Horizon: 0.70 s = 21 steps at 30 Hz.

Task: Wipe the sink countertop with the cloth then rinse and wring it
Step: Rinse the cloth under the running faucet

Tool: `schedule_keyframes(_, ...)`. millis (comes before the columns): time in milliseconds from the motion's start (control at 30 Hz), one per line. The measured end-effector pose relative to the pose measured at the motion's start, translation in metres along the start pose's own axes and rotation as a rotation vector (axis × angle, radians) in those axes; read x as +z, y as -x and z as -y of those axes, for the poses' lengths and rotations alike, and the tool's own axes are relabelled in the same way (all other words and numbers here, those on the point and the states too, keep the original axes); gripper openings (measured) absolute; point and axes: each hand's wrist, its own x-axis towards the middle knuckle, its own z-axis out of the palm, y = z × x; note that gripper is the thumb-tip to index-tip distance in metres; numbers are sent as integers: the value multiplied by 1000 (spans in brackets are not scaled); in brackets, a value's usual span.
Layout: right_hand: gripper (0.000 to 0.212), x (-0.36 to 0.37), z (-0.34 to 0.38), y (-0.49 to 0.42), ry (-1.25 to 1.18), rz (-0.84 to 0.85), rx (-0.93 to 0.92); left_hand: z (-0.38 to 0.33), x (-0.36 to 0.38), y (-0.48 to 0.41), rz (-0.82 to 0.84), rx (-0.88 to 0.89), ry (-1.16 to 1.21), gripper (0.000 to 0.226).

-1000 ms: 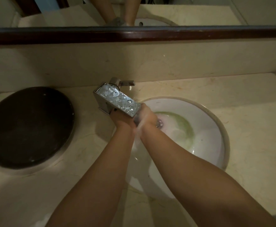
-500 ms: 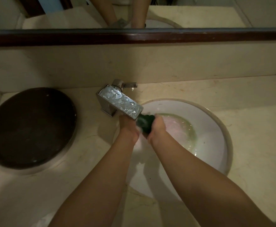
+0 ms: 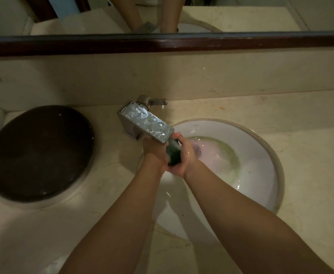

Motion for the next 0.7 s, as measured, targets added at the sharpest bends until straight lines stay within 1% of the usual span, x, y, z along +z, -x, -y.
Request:
schedule_keyframes(33,45,0,-3,-2,-23,14,-24,-2,0,-1,-19,-6,5,35)
schedule_keyframes(67,43,0,-5,-6,-42,14,-38,-6,-1,3,-11,-48,8,33)
schedule_keyframes(133,18,4,-5,-8,-42,-30,-70,-8,-5,-3,-32,-48,-6,38)
schedule_keyframes(167,11,5,-4,-10,-15,-53,-84,-5,-7,-10,-40,-36,7,36)
schedule_keyframes(233,13,7,0,-10,15,-82,-82,-4,-9,-16,-37,-10,20,33)
schedule_keyframes(333,14,12,-3,-8,-81,-90,-74,-8,-7,-13,-2,-3,60,37)
schedule_keyframes(367,25,12,-6,-15,-86,-111,-65,-8,-7,-14,3,8,66,35)
schedule_keyframes(400,48,11,-9,-23,-78,-126,-54,-9,-7,-15,-10,11,48,33)
schedule_keyframes(433,66,13,-10,-25,-40,-171,-40,-10,-7,-14,-27,10,61,31)
schedule_keyframes(467,71,14,-10,-29,-32,-181,-15,-10,-6,-15,-51,4,69,31)
schedule_keyframes(500,62,17,-8,-26,-40,-204,-26,-9,-5,-18,-62,0,91,31)
schedule_keyframes(567,19,26,0,-7,-80,-293,-102,-11,-2,-19,-80,3,132,32)
schedule_keyframes(600,4,27,4,-5,-105,-339,-127,-11,-1,-18,-96,13,148,31)
schedule_keyframes(633,5,25,8,-4,-93,-366,-163,-10,0,-17,-100,26,153,32)
schedule_keyframes(667,12,22,9,-6,-66,-351,-196,-10,1,-16,-92,34,145,33)
schedule_keyframes(700,26,20,9,-7,-22,-321,-223,-9,2,-14,-76,40,136,34)
